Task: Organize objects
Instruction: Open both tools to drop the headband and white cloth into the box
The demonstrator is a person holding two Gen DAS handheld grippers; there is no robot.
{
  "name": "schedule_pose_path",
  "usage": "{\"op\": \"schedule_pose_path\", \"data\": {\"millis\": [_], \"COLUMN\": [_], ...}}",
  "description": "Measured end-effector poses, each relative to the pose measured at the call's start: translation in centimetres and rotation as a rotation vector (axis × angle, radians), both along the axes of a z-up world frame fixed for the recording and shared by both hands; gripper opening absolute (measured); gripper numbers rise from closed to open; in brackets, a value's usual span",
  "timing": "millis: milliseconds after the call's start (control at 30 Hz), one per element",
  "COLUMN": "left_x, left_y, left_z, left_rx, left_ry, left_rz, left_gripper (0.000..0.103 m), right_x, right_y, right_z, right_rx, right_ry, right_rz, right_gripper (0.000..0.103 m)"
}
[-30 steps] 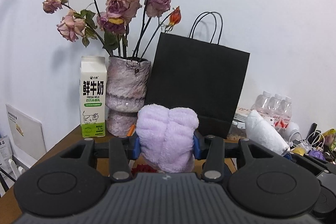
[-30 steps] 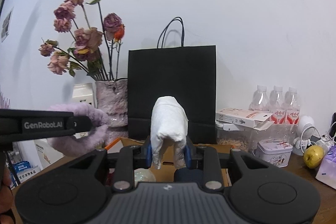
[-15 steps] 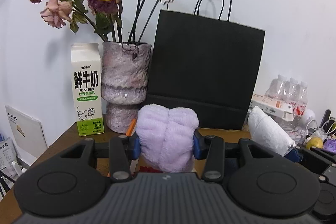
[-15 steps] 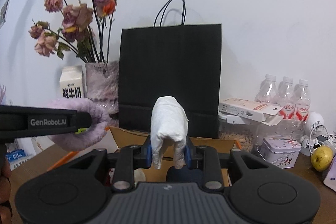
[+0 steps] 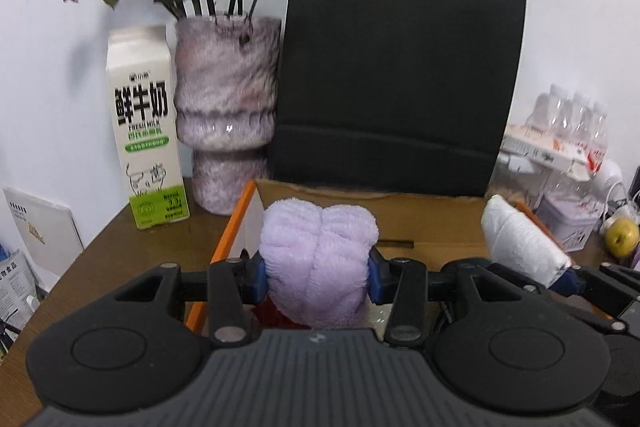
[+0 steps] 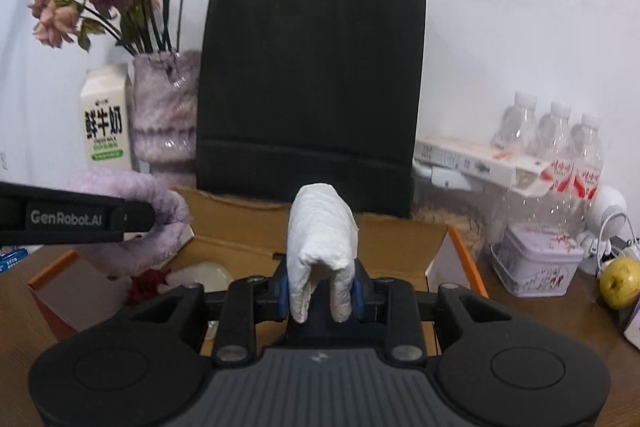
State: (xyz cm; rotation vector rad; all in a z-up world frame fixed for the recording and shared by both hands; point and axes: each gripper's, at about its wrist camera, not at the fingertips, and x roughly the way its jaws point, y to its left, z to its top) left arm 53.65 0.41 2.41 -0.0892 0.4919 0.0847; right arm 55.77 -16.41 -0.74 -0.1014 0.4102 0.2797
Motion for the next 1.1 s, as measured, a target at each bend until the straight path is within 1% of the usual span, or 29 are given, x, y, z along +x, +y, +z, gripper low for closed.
{"op": "schedule_pose_path", "data": {"millis": [100,167,200,233,267,300,333,367,400,433,533,633,1100], "left_x": [0.4,0.6,0.6,0.6,0.6,0.5,0.5,0.4,0.2,0.0,0.1,0.2,-0.6], "left_y": [0.2,0.2,0.2,0.3,0.3,0.3,0.3,0.4,0.4,0.4,0.4,0.4,0.5], "left_z": [-0.6,-0.8,-0.9,-0.9,-0.9,-0.9,-0.8,-0.7,-0.6,-0.5,-0.4,-0.4,0.1], "left_rx": [-0.005,-0.007,-0.008,-0.011,-0.011,-0.012,-0.015,-0.018,-0.018,-0.014,-0.025,-0.018,-0.022], "left_ry": [0.015,0.023,0.024,0.024,0.023,0.017,0.008,-0.004,-0.022,-0.036,-0.033,-0.024,-0.025], "left_rz": [0.002,0.003,0.001,-0.001,0.004,0.006,0.007,0.012,0.021,0.032,0.031,0.038,0.056], "left_gripper": [0.045,0.046,0.047,0.048,0.054,0.066,0.077,0.098,0.103,0.103,0.103,0.103,0.103], "right_x": [-0.1,-0.1,-0.1,0.0,0.0,0.1,0.1,0.1,0.1,0.1,0.2,0.3,-0.5], "right_y": [0.0,0.1,0.2,0.2,0.2,0.1,0.1,0.1,0.1,0.1,0.2,0.0,0.2], "right_z": [-0.1,-0.2,-0.3,-0.3,-0.4,-0.4,-0.4,-0.5,-0.5,-0.6,-0.7,-0.6,0.2], "right_rx": [0.000,-0.007,-0.008,-0.008,-0.009,-0.010,-0.010,-0.010,-0.009,-0.011,-0.024,-0.012,-0.017], "right_ry": [0.003,0.005,0.009,0.013,0.017,0.020,0.021,0.021,0.014,0.006,0.010,0.021,0.019], "right_rz": [0.001,0.000,-0.001,-0.003,-0.006,-0.011,-0.016,-0.022,-0.027,-0.037,-0.059,-0.050,-0.044], "right_gripper": [0.028,0.031,0.034,0.040,0.045,0.056,0.071,0.080,0.096,0.102,0.103,0.103,0.103]}}
